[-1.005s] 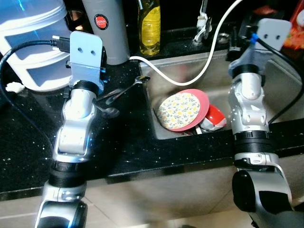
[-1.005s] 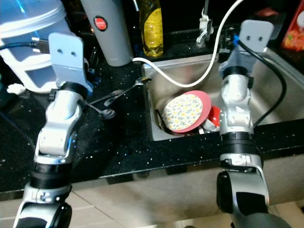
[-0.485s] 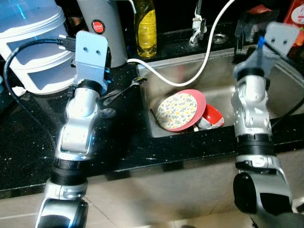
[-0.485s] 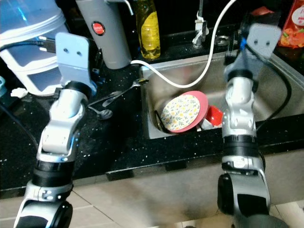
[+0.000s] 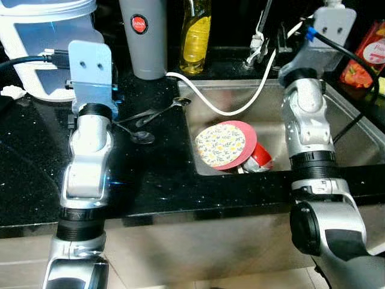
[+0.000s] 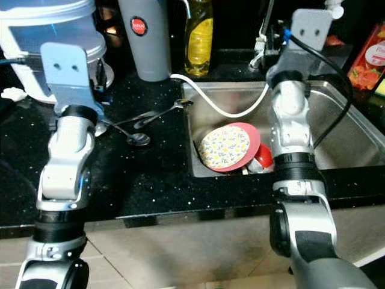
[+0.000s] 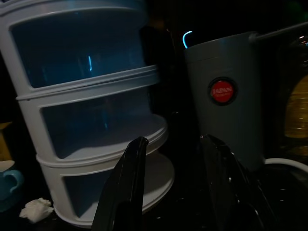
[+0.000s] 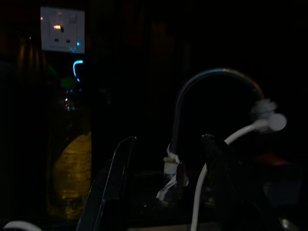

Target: Kitchen organization

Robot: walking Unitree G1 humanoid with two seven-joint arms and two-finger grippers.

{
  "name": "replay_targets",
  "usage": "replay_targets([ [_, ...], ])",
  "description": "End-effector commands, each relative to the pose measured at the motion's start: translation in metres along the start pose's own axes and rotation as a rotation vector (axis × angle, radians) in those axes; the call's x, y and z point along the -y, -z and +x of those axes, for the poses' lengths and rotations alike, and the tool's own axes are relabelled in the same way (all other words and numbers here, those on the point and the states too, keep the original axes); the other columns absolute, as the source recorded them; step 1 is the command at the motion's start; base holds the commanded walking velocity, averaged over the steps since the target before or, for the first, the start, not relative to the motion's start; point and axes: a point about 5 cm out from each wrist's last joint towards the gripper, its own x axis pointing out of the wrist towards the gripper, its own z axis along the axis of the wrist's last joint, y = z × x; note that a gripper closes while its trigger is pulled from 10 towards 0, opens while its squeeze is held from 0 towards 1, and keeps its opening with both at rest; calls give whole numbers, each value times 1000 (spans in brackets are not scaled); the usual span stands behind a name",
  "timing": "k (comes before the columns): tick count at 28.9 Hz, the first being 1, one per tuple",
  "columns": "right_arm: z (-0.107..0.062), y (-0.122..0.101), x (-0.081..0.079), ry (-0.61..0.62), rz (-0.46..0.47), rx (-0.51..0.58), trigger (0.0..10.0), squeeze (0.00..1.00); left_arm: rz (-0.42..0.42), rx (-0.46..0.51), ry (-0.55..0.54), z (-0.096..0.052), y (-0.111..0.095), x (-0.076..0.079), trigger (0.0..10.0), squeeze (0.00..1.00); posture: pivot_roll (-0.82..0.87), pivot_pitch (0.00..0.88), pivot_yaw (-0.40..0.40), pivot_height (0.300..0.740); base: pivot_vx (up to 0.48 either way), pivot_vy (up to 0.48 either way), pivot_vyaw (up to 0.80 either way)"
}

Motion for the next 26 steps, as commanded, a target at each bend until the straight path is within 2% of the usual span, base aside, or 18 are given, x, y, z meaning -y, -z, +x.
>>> replay_targets([
  [1, 1, 0, 5, 17, -4, -1, 10000, 0, -5, 1, 8, -2, -1, 2, 10000, 0, 84, 0, -12, 740, 0, 0, 0],
  [4, 1, -1, 7, 28, -3, 4, 10000, 0, 2, -2, 27, -2, -2, 4, 10000, 0, 80, 0, 7, 740, 0, 0, 0],
  [6, -9, 7, 9, 46, -15, 0, 10000, 0, 33, -38, 60, -1, 7, 4, 10000, 0, 66, 0, 83, 740, 0, 0, 0],
  [9, -17, 11, 15, 76, -16, -3, 10000, 0, 66, -80, 78, 1, 13, 5, 10000, 0, 71, 0, 102, 740, 0, 0, 0],
  [12, -17, 8, 26, 105, -37, 5, 10000, 0, 133, -177, 152, 10, 19, -2, 10000, 0, 73, 0, 97, 740, 0, 0, 0],
  [13, -17, 8, 26, 105, -37, 5, 10000, 0, 133, -177, 152, 10, 19, -2, 10000, 0, 73, 0, 97, 740, 0, 0, 0],
  [15, -16, 10, 30, 91, -69, -19, 10000, 0, 89, -341, 139, 12, 33, -21, 10000, 0, 72, 0, 83, 740, 0, 0, 0],
  [16, -16, 10, 30, 91, -69, -19, 10000, 0, 89, -341, 139, 12, 33, -21, 10000, 0, 72, 0, 83, 740, 0, 0, 0],
  [18, -13, 12, 35, 63, -103, -63, 10000, 0, -49, -458, 172, 10, 34, -35, 10000, 0, 81, 0, 70, 740, 0, 0, 0],
  [19, -11, 11, 38, 59, -107, -77, 10000, 0, -100, -468, 217, 9, 30, -35, 10000, 0, 84, 4, 68, 740, 0, 0, 0],
  [20, -11, 11, 38, 59, -107, -77, 10000, 0, -100, -468, 217, 9, 30, -35, 10000, 0, 84, 4, 68, 740, 0, 0, 0],
  [21, -10, 11, 39, 58, -108, -82, 10000, 0, -126, -471, 268, 8, 27, -33, 10000, 0, 84, 3, 71, 740, 0, 0, 0],
  [22, -10, 10, 40, 58, -109, -80, 10000, 0, -104, -465, 321, 5, 25, -30, 10000, 0, 84, 2, 73, 740, 0, 0, 0],
  [23, -10, 10, 39, 57, -113, -77, 10000, 0, -22, -456, 382, 0, 25, -25, 10000, 0, 80, 0, 85, 740, 0, 0, 0],
  [25, -11, 10, 38, 59, -113, -75, 10000, 0, 284, -457, 524, -18, 34, -17, 10000, 0, 84, 0, 95, 740, 0, 0, 0],
  [26, -11, 10, 38, 59, -113, -75, 10000, 0, 284, -457, 524, -18, 34, -17, 10000, 0, 84, 0, 95, 740, 0, 0, 0],
])
